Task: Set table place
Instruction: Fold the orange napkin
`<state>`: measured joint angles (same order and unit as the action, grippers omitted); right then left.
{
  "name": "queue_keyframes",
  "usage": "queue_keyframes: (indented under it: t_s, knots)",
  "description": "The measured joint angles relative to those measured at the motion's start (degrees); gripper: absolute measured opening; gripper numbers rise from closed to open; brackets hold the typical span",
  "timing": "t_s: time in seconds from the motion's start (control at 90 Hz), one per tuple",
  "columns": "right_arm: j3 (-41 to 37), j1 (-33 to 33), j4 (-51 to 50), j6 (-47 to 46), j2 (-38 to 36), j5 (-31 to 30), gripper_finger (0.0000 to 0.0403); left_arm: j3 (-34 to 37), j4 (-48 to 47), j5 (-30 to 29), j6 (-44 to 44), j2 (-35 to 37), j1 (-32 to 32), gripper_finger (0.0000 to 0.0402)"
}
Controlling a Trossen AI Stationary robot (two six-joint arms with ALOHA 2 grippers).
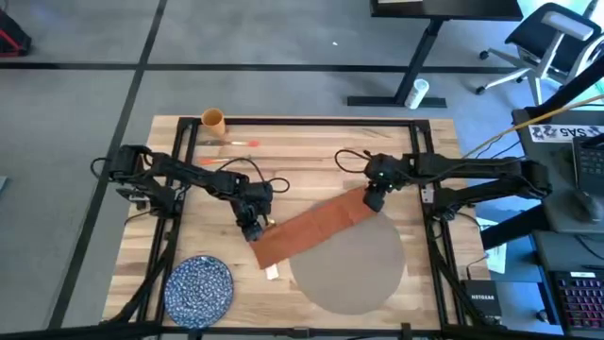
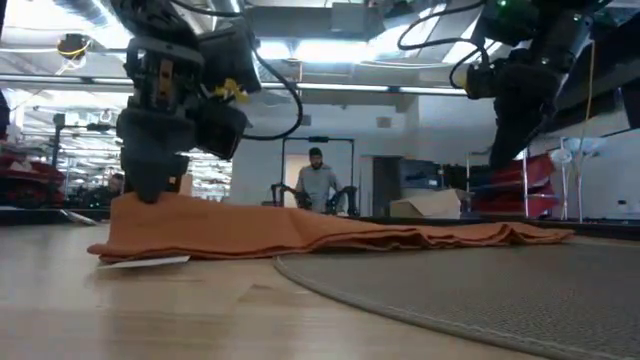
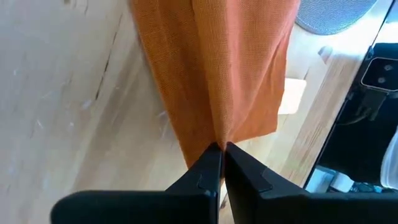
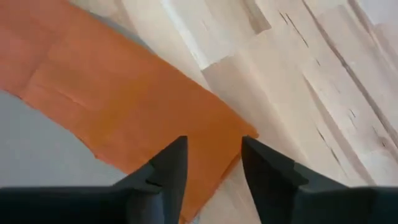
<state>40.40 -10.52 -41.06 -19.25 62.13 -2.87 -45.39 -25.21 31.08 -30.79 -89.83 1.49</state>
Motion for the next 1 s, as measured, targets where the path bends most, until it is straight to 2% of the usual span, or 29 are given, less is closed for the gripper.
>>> queue_keyframes:
  t_s: [0.233, 0.456, 1.0]
  knots:
    - [0.0, 0.0, 0.75, 0.02, 0.0, 0.36, 0.014, -0.02, -3.93, -3.99, 0.13, 4.51, 1.78, 0.0]
    - [0.0, 0.0, 0.69, 0.04, 0.0, 0.39, 0.014, -0.02, -7.3, -2.9, -0.48, 5.49, 1.81, 0.0]
    - [0.0, 0.01, 0.73, 0.11, 0.0, 0.98, 0.014, -0.02, -7.34, -2.19, -2.01, 5.49, -0.13, 0.0]
